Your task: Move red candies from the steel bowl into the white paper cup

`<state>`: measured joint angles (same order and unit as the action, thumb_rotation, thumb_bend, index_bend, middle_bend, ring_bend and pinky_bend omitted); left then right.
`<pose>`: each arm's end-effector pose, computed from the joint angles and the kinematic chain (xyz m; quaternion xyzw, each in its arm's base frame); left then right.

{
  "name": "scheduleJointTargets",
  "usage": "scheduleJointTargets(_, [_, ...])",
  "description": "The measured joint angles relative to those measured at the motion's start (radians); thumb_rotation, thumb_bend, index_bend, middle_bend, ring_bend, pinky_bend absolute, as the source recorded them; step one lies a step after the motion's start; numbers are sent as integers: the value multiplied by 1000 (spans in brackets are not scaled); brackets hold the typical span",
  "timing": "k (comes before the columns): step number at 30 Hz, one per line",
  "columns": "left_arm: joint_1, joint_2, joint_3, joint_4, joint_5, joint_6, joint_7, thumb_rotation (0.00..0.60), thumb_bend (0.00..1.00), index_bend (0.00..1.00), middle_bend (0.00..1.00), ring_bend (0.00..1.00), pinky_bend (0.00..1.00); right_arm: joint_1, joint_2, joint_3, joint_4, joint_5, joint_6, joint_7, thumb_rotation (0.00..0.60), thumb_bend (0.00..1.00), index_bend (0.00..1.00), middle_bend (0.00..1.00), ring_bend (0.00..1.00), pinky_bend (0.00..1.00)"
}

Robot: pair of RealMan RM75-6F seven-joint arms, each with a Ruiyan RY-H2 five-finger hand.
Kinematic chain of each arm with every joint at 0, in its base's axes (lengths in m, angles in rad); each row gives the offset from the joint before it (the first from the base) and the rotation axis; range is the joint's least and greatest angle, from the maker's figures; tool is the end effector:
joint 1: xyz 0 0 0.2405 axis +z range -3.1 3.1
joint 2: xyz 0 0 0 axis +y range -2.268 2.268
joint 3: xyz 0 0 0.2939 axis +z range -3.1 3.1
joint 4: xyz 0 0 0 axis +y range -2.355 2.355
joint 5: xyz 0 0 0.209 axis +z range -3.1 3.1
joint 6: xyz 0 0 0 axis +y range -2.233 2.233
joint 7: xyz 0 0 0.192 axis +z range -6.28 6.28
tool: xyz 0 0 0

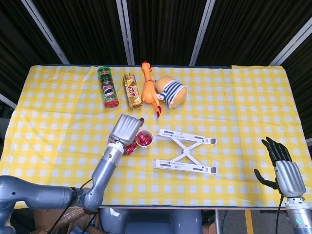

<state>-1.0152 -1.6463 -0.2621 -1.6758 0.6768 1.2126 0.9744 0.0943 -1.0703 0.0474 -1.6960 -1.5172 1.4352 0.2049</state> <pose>-0.0466 0.4234 -0.0397 -0.7611 -0.2752 -0.3236 0.4903 -0.3285 -0.2328 0.1748 0.5617 -0.4658 0.4457 0.5185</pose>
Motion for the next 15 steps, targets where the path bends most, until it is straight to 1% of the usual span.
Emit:
scheduleJointTargets(3, [30,51,21,-30,-14,10,-7,600,241,401,908,952,987,0,-1,-2,0,-3,-1,-6,600,412,0,0,0,0])
scheduleJointTargets(6, [53,76,39,-42,-51,12,-12,600,203,365,899,948,986,0,-4,-4,-1,-3,-2,-13,600,411,0,0,0,0])
scheduleJointTargets(8, [64,89,61,-45,-75,8,-10,600,196,364,900,948,986,0,-5,-3,-1,0,-3,-16,600,411,0,0,0,0])
scheduleJointTargets(11, [74,93,87,-34,-107,-5,-6,600,196,372,906,949,986,0,-6,-3,-1,2,-5,-18,600,412,0,0,0,0])
scheduleJointTargets(15, [74,72,101,6,-134,-19,3,600,196,370,908,950,986,0,-6,-4,-2,0,-5,-19,600,412,0,0,0,0])
